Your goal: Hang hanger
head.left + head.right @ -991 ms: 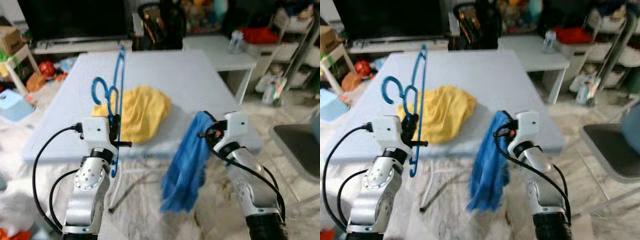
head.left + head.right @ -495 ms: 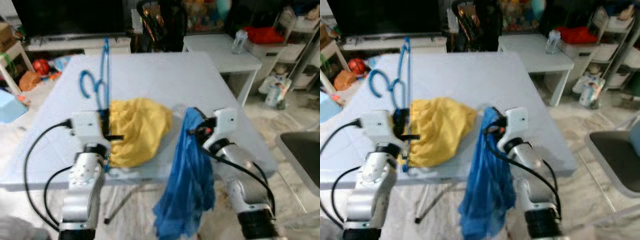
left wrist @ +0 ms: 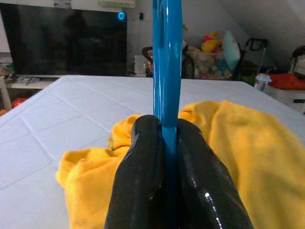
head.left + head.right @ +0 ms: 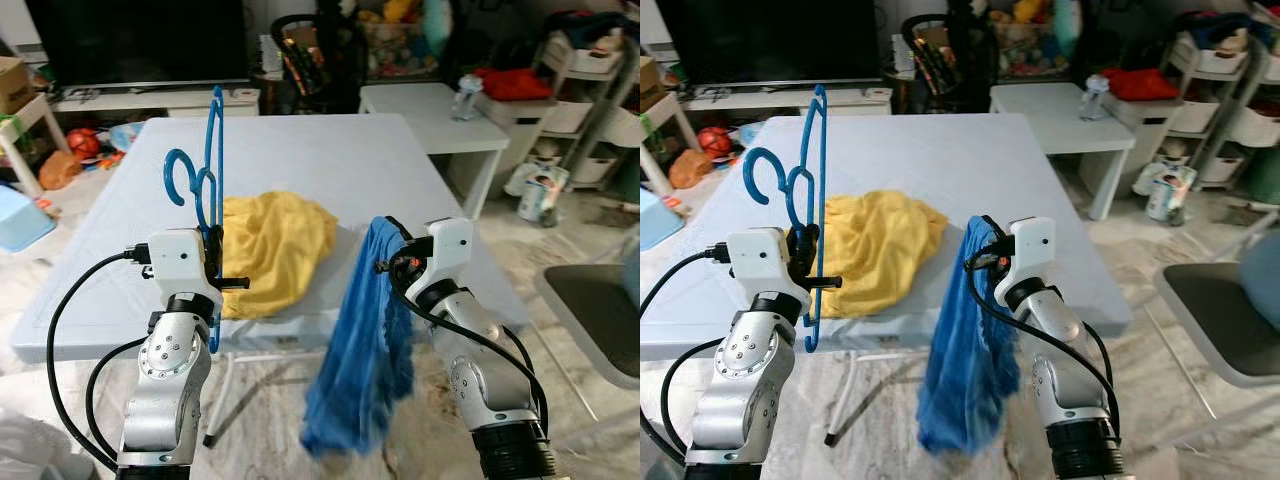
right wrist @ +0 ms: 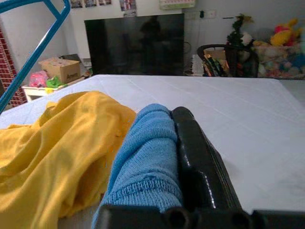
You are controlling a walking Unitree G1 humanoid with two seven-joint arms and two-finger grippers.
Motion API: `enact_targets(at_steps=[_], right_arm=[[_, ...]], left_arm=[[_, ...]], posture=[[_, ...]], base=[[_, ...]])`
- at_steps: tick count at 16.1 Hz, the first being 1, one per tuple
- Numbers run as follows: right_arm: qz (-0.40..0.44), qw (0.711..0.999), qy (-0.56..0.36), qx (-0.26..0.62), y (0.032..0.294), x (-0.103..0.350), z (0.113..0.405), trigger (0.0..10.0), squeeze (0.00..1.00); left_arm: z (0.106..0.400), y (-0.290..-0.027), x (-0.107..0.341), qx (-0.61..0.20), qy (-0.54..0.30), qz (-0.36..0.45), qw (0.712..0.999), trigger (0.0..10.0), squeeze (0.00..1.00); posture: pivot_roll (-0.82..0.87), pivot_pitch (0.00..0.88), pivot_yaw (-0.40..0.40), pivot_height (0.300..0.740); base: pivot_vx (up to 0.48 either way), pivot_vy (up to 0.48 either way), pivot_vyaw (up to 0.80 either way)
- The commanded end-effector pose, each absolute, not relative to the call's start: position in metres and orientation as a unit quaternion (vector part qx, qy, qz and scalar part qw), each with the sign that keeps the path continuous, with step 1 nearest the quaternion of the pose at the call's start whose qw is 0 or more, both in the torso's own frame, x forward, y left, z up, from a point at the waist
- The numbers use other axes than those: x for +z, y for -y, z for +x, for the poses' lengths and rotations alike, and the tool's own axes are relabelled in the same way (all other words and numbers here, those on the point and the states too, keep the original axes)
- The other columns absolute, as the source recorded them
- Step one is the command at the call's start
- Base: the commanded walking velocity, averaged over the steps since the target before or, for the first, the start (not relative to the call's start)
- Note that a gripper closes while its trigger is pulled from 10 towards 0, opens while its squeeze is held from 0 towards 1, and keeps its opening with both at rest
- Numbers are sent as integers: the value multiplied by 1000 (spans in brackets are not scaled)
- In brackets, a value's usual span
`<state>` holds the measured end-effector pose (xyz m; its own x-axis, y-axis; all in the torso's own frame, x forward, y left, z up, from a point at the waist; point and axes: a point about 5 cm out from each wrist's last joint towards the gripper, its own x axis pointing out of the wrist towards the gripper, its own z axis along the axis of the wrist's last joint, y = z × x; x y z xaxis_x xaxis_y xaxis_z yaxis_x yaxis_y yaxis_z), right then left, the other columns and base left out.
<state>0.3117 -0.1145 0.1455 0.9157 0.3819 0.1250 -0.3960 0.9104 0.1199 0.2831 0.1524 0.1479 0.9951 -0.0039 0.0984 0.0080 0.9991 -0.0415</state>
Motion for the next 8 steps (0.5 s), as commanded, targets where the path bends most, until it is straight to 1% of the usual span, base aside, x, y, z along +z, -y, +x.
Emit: enact_targets(at_steps=[1,8], right_arm=[[66,976,65,195,117,153,313,10000,0],[66,976,65,195,117,153,313,10000,0]], left_arm=[[283,-151,147,-5,44,-22,999,10000,0],[283,-151,147,-5,44,-22,999,10000,0]], posture=[[-17,0,-21,740],[-17,0,-21,740]], base=[[0,0,0],[0,0,0]])
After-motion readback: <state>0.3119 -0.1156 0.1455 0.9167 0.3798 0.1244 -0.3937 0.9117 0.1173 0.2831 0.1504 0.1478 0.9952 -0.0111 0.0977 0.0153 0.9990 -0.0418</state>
